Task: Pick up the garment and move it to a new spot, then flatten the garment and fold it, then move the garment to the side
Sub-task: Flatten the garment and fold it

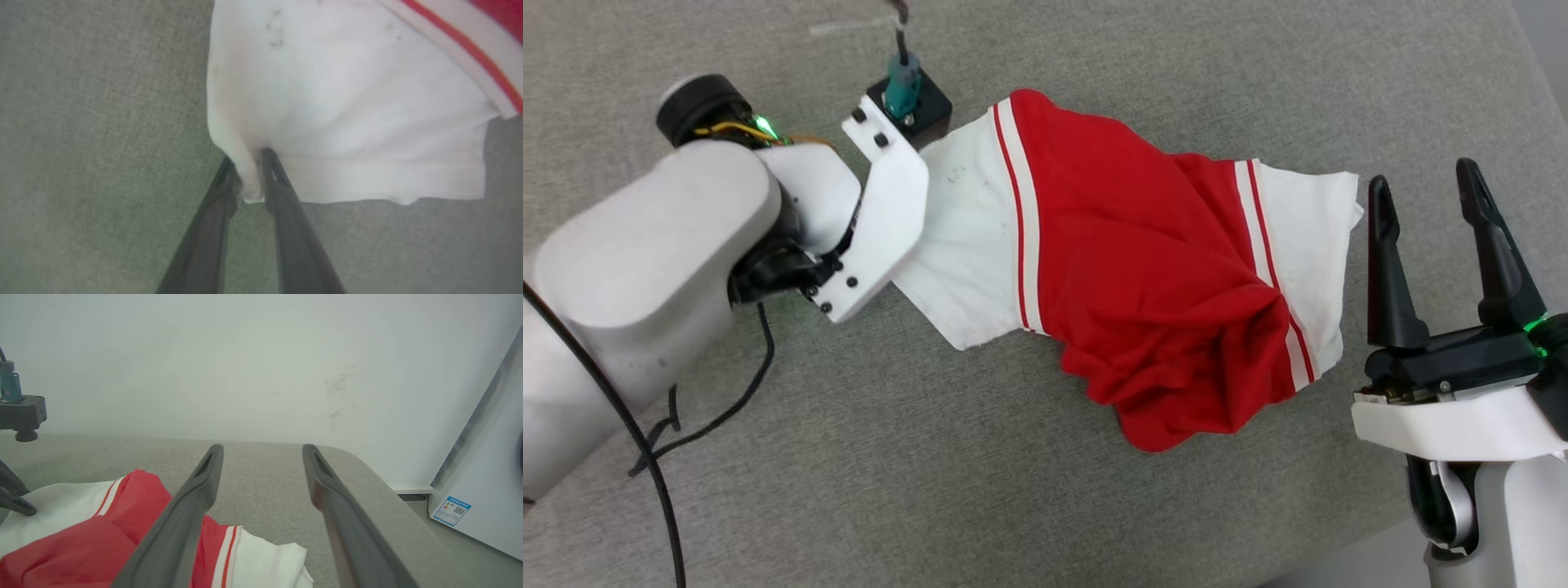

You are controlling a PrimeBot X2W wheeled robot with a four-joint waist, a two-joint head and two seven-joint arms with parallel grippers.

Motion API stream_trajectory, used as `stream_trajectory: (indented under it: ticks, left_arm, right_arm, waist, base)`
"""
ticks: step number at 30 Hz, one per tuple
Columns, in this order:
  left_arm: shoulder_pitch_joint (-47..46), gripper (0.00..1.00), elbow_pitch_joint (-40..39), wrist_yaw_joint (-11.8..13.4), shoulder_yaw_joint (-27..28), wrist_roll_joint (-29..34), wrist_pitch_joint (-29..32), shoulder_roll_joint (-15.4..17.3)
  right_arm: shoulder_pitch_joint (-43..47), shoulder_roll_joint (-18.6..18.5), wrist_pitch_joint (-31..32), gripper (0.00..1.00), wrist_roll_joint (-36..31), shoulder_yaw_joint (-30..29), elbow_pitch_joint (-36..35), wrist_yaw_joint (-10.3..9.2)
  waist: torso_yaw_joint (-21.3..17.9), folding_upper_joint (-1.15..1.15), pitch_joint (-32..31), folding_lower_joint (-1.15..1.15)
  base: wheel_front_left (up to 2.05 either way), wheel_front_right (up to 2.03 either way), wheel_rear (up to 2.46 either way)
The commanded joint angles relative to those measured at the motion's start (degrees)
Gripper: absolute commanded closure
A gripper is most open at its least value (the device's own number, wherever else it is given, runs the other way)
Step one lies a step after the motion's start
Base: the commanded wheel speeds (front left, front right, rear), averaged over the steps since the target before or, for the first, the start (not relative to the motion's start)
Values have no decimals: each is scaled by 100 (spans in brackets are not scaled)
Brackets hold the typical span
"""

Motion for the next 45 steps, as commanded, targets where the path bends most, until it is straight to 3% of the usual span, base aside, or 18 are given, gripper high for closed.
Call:
stream_trajectory:
  ticks: [1, 7, 13, 20, 25, 26, 27, 31, 35, 45]
  left_arm:
    - [346, 100, 73, 2, -182, -19, 5, 77]
    - [210, 100, -62, 2, -113, -161, -578, 200]
    - [301, 100, 86, 2, -105, -424, -925, 759]
    - [734, 100, 516, 98, -102, -631, -1055, 1418]
    - [1085, 100, 838, 219, -100, -684, -1242, 1476]
    - [1126, 95, 887, 262, -74, -677, -1365, 1419]
    - [1149, 0, 937, 298, -59, -638, -1502, 1358]
    - [1036, 0, 1009, 262, 31, -622, -1790, 1161]
    - [715, 0, 918, 218, 165, -636, -1801, 1174]
    - [289, 0, 521, 264, 339, -1074, -953, 1458]
  right_arm:
    - [-1, 33, -10, 0, -32, -13, 2, -4]
    - [126, -82, -11, 0, -87, -125, 36, -4]
    - [245, -191, -11, 0, -87, -93, 82, -4]
    - [279, -257, -11, 0, -46, -55, 109, -4]
    - [298, -269, -11, 0, -31, -106, 133, -4]
    - [313, -267, -11, 0, -36, -122, 143, -4]
    - [324, -263, -11, 0, -43, -134, 154, -4]
    - [373, -301, -11, 0, -42, -164, 209, -4]
    - [382, -333, -11, 0, -17, -133, 241, -4]
    - [216, -387, -11, 0, 27, 32, 201, -4]
  waist:
    - [71, 0, -73, 0]
    - [433, 0, -437, 0]
    - [792, 0, -708, 0]
    - [916, 0, -709, 0]
    - [941, 0, -668, 0]
    - [961, 0, -678, 0]
    - [987, 0, -697, 0]
    - [1121, 0, -859, 0]
    - [1246, 0, -1018, 0]
    - [1216, 0, -920, 0]
  base:
    - [0, 0, 0]
    - [0, 0, 0]
    - [0, 0, 0]
    - [0, 0, 0]
    - [0, 0, 0]
    - [0, 0, 0]
    - [0, 0, 0]
    - [0, 0, 0]
    - [0, 0, 0]
    - [0, 0, 0]
